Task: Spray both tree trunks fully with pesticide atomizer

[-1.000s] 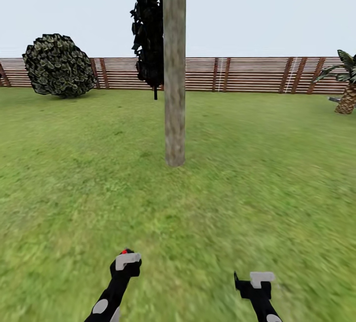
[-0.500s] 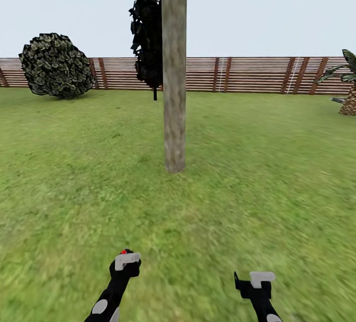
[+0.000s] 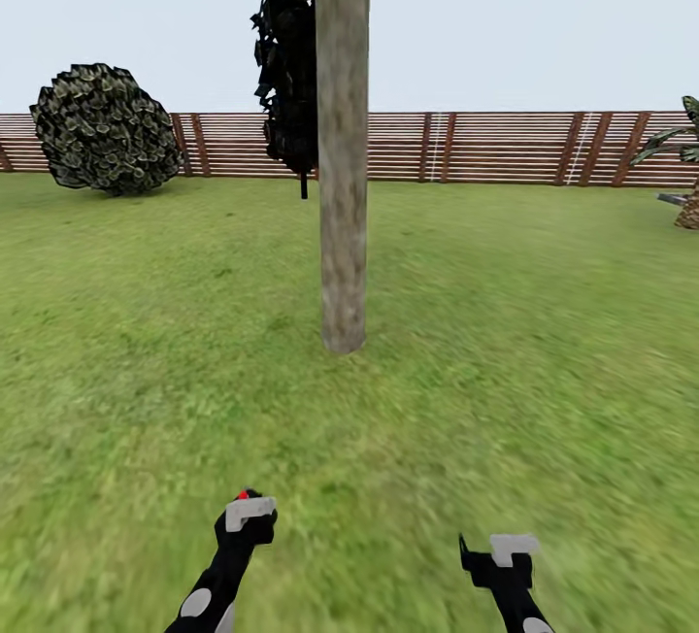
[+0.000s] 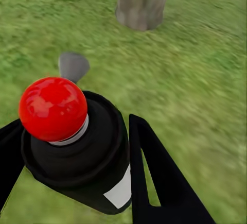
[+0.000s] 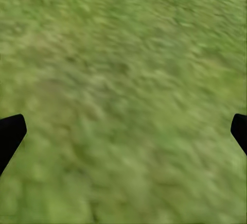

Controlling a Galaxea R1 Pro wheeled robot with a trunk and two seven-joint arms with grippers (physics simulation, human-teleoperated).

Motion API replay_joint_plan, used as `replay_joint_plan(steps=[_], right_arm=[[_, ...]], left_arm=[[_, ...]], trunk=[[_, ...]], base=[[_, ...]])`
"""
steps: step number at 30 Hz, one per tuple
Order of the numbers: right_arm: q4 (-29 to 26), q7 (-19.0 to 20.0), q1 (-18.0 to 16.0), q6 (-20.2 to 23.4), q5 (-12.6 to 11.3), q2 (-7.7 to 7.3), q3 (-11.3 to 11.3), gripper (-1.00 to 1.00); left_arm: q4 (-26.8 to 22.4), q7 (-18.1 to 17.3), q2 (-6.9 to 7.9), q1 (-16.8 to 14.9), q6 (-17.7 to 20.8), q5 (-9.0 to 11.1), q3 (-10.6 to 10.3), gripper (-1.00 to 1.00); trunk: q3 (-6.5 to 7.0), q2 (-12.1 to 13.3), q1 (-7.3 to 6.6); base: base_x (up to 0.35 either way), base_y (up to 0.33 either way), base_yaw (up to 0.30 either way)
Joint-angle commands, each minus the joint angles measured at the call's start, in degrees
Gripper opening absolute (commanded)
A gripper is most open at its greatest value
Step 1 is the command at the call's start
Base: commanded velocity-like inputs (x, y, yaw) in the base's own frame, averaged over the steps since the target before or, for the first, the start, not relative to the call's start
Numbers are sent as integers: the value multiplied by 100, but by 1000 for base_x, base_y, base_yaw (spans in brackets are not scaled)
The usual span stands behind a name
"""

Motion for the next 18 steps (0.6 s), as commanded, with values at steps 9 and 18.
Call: replay_joint_plan(steps=[9,18], right_arm=[[11,-39,-5,-17,61,0,-19,100],[7,-105,-5,-27,44,-8,-25,100]], left_arm=[[3,-36,-3,-3,-37,42,21,-100],[-106,-49,-3,-3,8,35,346,-100]], trunk=[[-5,-2,3],[-5,-2,3]], base=[[185,67,0],[4,1,0]])
